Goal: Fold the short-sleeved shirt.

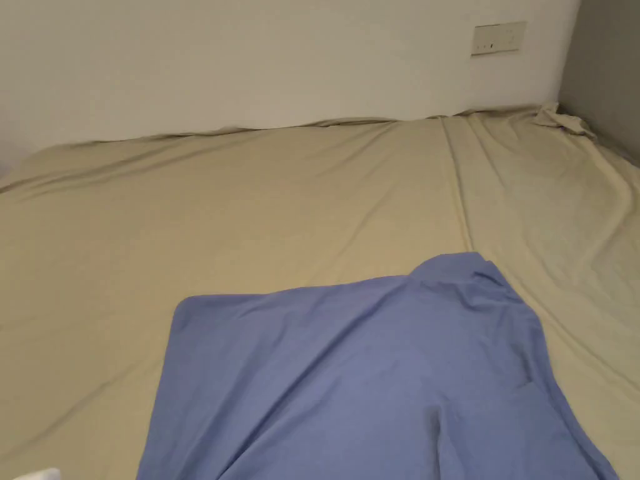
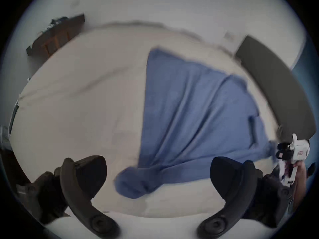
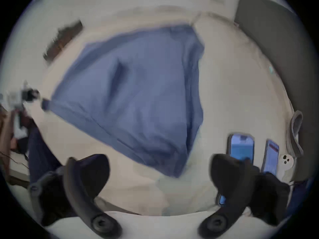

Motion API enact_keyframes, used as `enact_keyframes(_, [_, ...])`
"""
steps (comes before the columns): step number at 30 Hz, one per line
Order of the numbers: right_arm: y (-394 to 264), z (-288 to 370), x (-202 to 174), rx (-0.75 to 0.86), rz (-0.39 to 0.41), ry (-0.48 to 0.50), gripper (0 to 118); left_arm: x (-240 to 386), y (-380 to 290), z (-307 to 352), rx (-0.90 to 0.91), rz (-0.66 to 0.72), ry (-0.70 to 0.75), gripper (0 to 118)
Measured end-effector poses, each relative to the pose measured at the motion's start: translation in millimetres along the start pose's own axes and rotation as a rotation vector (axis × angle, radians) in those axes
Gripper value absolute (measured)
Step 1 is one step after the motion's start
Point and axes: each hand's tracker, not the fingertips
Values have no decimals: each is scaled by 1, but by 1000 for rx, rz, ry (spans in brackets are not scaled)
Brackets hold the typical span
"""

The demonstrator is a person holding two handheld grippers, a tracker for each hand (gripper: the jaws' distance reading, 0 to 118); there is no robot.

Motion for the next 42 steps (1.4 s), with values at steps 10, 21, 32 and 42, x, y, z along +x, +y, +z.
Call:
enact_keyframes(10, [9, 19, -59, 120, 52, -117, 63, 59, -42, 14, -117, 35, -11, 4])
enact_keyframes(21, [-5, 11, -59, 86, 7, -25, 3, 20, -29, -12, -94, 64, 255, 118])
enact_keyframes(32, [-8, 10, 0, -22, -115, -175, 3, 9, -26, -64, -186, 135, 194, 41])
enact_keyframes(42, [-39, -15, 49, -134, -228, -41, 118, 26, -23, -23, -144, 255, 8, 4])
